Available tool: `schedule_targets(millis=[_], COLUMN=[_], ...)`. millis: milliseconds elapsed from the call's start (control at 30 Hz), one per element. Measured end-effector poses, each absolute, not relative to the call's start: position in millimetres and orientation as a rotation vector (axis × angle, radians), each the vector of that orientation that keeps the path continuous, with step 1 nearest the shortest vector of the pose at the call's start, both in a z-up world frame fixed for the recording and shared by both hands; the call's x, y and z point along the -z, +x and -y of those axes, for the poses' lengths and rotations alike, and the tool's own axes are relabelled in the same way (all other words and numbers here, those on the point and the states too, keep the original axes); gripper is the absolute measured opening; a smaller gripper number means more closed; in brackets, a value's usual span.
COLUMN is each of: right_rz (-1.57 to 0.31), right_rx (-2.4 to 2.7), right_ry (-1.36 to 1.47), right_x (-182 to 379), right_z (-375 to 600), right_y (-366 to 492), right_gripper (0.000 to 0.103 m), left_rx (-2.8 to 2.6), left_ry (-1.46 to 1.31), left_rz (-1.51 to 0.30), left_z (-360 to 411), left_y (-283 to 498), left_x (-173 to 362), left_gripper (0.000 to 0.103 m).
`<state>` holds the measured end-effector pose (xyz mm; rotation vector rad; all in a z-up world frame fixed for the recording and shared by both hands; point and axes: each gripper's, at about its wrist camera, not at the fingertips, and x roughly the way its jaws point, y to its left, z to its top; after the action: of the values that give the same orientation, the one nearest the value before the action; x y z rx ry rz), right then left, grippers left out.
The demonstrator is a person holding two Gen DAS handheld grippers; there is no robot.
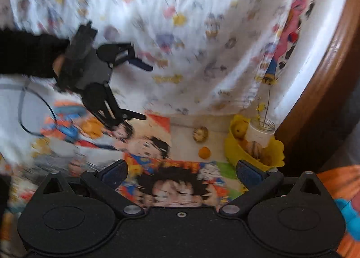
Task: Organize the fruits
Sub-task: 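Lift both tools off the tray and swing them toward the yellow bowl, then close the left tool on the striped melon while the right tool grasps the small orange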
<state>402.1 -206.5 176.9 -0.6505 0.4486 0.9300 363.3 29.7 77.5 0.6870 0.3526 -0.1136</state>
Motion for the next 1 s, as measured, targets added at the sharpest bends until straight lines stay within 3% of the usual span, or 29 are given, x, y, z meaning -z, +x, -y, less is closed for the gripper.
schedule_targets(millis=[167,300,533,800,1000], right_rz=[-0.531,-0.591,-0.548,-0.545,-0.584], right_rx=[-0.937,-0.93,-0.939,-0.947,-0.999], right_ry=[-0.742,-0.719,-0.68,-0.799,-0.771], right_x=[-168.9,-155.5,-100.9,-42.1,-15.3], right_z=[188.8,179.5,150.7,125.0,111.9], right_y=[450.9,482.5,535.4,580.6,603.3], right_gripper=[0.102,0.102,0.102,0.091,0.082], left_rx=[0.235,0.247,0.234,0.393,0.416], left_ry=[0.804,0.991,1.176,1.513,1.59], left_rz=[-0.501,-0.52,-0.618,-0.603,-0.602], left_z=[-12.3,5.0,14.2,6.1,-2.4], left_y=[409.9,438.3,507.7,532.2,547.4], left_x=[-72.3,-71.9,-28.3,41.1,63.9], left_gripper=[0.103,0.103,0.103,0.102,0.1])
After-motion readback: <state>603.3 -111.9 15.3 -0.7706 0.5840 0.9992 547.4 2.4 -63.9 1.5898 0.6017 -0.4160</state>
